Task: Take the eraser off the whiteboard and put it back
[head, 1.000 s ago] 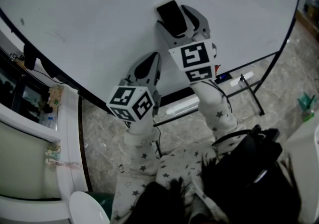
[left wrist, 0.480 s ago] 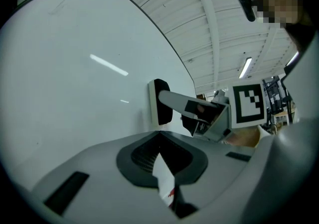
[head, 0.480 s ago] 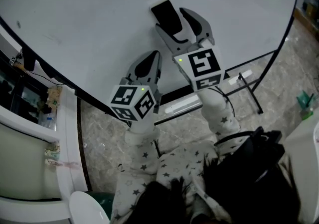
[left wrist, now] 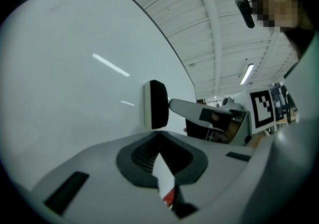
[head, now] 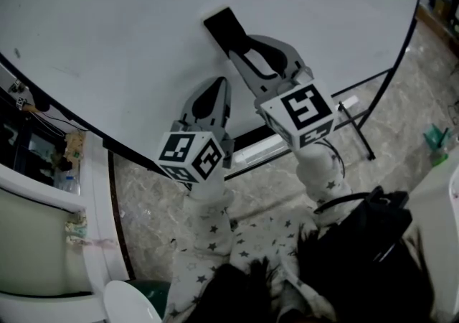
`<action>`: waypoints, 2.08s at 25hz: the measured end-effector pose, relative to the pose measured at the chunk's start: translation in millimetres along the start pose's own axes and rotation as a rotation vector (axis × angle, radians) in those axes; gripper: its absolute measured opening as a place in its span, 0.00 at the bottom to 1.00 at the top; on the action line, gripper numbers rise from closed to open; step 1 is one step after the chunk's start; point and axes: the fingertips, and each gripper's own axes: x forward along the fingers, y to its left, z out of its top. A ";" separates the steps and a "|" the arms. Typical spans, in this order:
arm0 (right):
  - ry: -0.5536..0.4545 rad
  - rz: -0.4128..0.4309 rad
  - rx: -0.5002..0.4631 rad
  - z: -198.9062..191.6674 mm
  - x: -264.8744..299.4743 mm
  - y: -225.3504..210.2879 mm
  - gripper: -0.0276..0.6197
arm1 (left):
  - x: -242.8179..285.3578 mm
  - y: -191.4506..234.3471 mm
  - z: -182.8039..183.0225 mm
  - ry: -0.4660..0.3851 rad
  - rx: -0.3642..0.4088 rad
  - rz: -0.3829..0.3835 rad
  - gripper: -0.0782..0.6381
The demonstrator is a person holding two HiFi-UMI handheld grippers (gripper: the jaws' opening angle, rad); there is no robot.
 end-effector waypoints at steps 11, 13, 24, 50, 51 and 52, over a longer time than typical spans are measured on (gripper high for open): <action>0.105 0.085 0.129 -45.8 -45.7 -9.8 0.06 | 12.7 -39.3 -18.0 -0.003 -0.050 -0.018 0.11; 0.130 0.098 0.159 -54.6 -49.5 -10.0 0.05 | 15.1 -42.2 -22.5 0.004 -0.068 -0.021 0.11; 0.185 0.154 0.223 -76.3 -72.6 -4.9 0.05 | 15.7 -56.6 -38.7 0.032 -0.085 -0.008 0.11; 0.194 0.200 0.215 -79.1 -67.0 1.2 0.05 | 10.9 -55.2 -33.4 0.028 -0.060 0.014 0.11; 0.194 0.200 0.216 -78.8 -67.3 0.8 0.05 | 11.0 -55.9 -33.1 0.028 -0.060 0.015 0.11; 0.194 0.201 0.217 -78.4 -67.9 0.4 0.05 | 11.1 -56.6 -32.9 0.028 -0.059 0.016 0.11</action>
